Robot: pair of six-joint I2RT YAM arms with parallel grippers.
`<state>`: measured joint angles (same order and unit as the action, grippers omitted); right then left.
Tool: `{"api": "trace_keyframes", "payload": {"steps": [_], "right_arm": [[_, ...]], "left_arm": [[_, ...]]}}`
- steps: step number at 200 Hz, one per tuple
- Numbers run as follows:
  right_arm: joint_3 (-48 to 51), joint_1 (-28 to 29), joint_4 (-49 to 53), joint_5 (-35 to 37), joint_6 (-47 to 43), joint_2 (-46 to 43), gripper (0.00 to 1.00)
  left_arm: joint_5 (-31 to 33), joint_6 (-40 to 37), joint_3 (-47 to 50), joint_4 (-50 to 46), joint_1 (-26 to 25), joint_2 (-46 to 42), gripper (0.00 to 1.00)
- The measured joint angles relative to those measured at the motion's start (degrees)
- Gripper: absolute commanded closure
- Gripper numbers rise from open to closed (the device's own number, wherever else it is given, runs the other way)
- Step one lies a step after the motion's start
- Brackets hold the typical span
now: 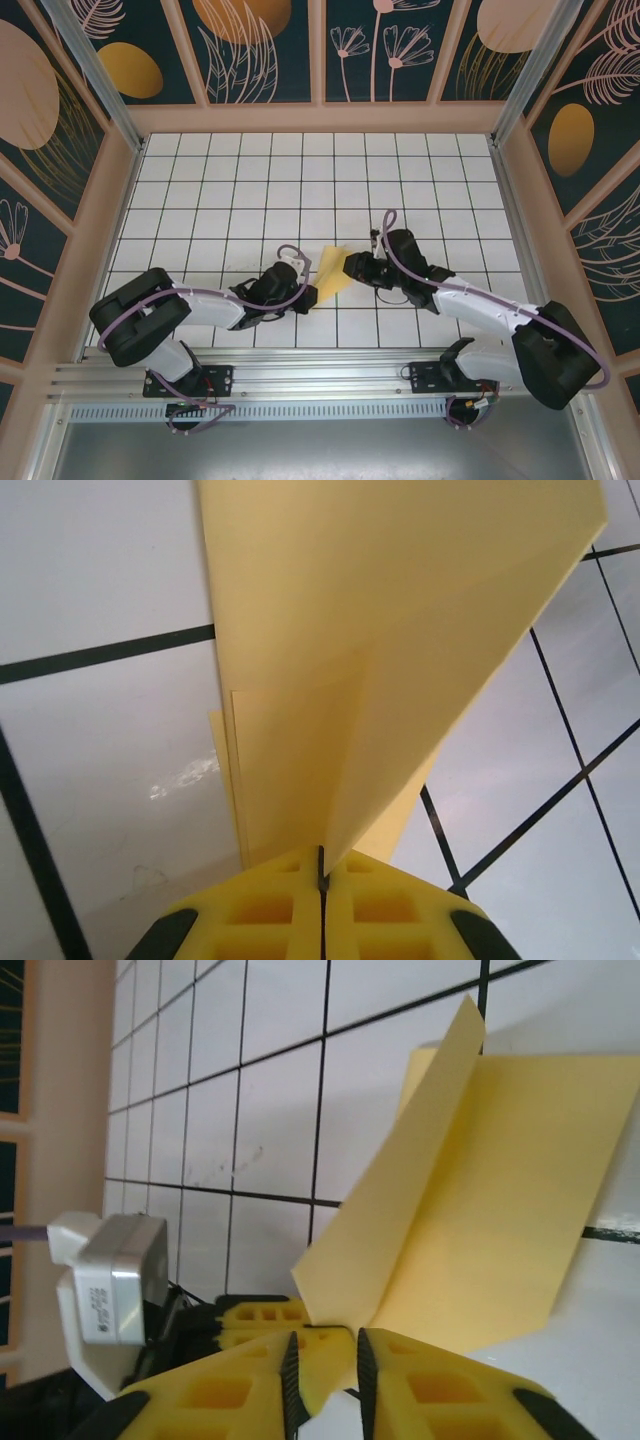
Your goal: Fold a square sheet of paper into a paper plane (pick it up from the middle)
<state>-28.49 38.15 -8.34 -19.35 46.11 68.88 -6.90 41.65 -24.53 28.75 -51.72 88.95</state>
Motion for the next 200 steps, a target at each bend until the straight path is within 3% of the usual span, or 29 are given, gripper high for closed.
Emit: {"api": "trace_keyframes", "payload": {"steps": [95,200], "right_arm": [[-2.4,2.4,-4.3,-3.7,-2.8,11.6,0.88],[-6.2,2.3,-8.7,-6.3,-3.4,19.0,0.87]], "left_arm": [[-10.6,4.7,1.1,8.2,3.6,0.9,0.91],[-14.5,6.7,1.8,11.0,4.9,4.7,0.91]]}}
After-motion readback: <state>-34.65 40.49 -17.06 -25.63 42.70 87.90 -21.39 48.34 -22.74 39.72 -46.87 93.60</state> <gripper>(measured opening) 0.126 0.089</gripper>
